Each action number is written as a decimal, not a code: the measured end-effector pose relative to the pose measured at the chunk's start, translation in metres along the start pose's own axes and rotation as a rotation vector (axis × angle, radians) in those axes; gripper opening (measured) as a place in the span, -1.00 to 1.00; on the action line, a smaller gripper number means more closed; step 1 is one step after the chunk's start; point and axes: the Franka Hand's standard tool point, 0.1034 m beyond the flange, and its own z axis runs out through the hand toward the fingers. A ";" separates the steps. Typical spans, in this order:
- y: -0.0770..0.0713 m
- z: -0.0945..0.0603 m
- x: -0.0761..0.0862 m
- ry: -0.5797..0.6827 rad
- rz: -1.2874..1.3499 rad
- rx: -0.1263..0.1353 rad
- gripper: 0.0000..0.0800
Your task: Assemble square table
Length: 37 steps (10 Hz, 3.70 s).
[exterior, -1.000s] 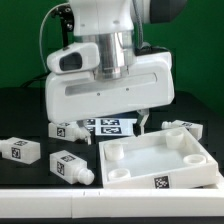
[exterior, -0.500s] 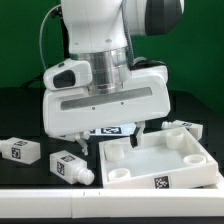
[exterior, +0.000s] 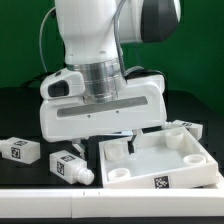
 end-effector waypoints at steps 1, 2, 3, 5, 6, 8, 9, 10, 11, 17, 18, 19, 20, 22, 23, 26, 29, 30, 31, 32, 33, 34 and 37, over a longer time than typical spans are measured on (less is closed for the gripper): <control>0.000 0.000 0.000 0.001 -0.002 0.000 0.62; 0.000 0.000 0.000 0.001 -0.002 0.000 0.62; 0.000 0.000 0.000 0.000 -0.002 0.000 0.36; 0.000 0.000 0.000 0.000 -0.002 0.000 0.02; 0.000 0.000 0.000 0.000 -0.001 0.000 -0.35; 0.000 0.000 0.000 0.000 -0.002 0.000 -0.87; 0.001 0.000 0.000 0.000 0.009 -0.001 -0.87; 0.002 0.001 -0.002 0.007 0.063 -0.005 -0.87; 0.003 0.001 -0.003 0.018 0.093 -0.010 -0.87; 0.025 -0.004 -0.003 0.052 0.100 -0.038 -0.87; 0.017 -0.003 -0.001 0.063 0.091 -0.042 -0.87; 0.015 -0.003 0.002 0.081 0.070 -0.061 -0.87; 0.014 -0.004 0.005 0.091 0.048 -0.084 -0.87; 0.014 -0.003 0.011 0.088 -0.030 -0.123 -0.87; 0.014 -0.003 0.011 0.082 -0.034 -0.129 -0.87; 0.015 -0.003 0.011 0.082 -0.031 -0.129 -0.42; -0.003 -0.016 0.002 0.078 -0.005 -0.120 0.45; -0.019 -0.027 -0.006 0.075 -0.005 -0.120 0.45; -0.036 -0.038 -0.009 0.093 -0.015 -0.123 0.57; -0.038 -0.039 -0.010 0.108 -0.010 -0.123 0.62; -0.035 -0.036 -0.011 0.101 -0.011 -0.124 0.62; -0.037 -0.036 -0.011 0.102 -0.012 -0.124 0.62; -0.082 -0.034 -0.016 0.091 -0.157 -0.160 0.62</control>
Offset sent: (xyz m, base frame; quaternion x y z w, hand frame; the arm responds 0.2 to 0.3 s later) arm 0.0000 0.0000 0.0000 0.0000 0.0000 0.0000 1.0000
